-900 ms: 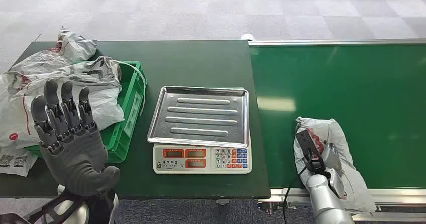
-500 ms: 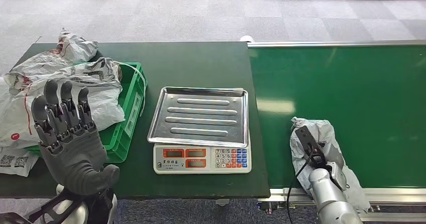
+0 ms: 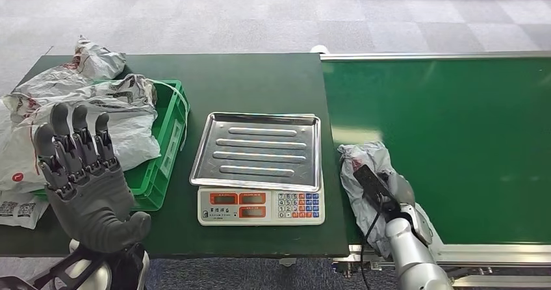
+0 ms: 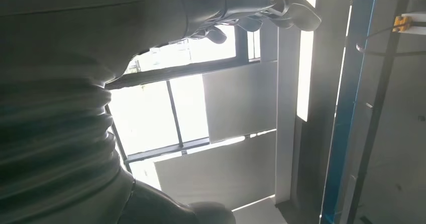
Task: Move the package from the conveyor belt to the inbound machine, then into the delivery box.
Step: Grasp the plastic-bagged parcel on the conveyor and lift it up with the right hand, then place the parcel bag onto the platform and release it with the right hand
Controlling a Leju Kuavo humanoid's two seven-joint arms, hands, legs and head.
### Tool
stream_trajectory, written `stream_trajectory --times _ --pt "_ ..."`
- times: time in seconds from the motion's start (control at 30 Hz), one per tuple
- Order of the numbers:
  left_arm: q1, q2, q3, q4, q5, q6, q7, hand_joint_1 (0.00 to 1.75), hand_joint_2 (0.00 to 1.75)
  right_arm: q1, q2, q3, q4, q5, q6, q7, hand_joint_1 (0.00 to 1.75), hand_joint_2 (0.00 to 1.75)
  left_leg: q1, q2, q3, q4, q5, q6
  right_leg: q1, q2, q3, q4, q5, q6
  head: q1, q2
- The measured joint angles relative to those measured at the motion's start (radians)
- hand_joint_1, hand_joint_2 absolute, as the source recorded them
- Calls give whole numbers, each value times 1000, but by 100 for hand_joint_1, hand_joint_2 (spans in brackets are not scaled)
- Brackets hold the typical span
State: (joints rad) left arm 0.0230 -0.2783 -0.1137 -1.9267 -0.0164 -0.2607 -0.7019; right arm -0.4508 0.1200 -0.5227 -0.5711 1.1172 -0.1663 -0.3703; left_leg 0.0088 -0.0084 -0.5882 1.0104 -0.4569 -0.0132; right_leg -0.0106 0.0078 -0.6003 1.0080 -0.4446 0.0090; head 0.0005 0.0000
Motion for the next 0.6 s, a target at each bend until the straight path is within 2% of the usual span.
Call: stream_trajectory --times 0.17,0.4,0.6 --pt "14 2 0 -16 -1 23 0 0 175 109 72 98 -320 -70 -28 -24 175 175 0 -4 -2 0 0 0 0 -2 -1 0 -1 0 0 0" --pt "27 4 0 -24 -2 41 0 0 175 240 140 234 -791 -99 -132 26 175 175 0 -4 -4 0 -2 0 -2 -2 -3 0 -4 2 0 0" --pt "32 5 -1 -25 -2 47 0 0 175 286 163 299 -1009 -87 -180 38 175 175 -1 -3 -4 0 -3 1 -2 -1 -3 0 -4 2 0 0"
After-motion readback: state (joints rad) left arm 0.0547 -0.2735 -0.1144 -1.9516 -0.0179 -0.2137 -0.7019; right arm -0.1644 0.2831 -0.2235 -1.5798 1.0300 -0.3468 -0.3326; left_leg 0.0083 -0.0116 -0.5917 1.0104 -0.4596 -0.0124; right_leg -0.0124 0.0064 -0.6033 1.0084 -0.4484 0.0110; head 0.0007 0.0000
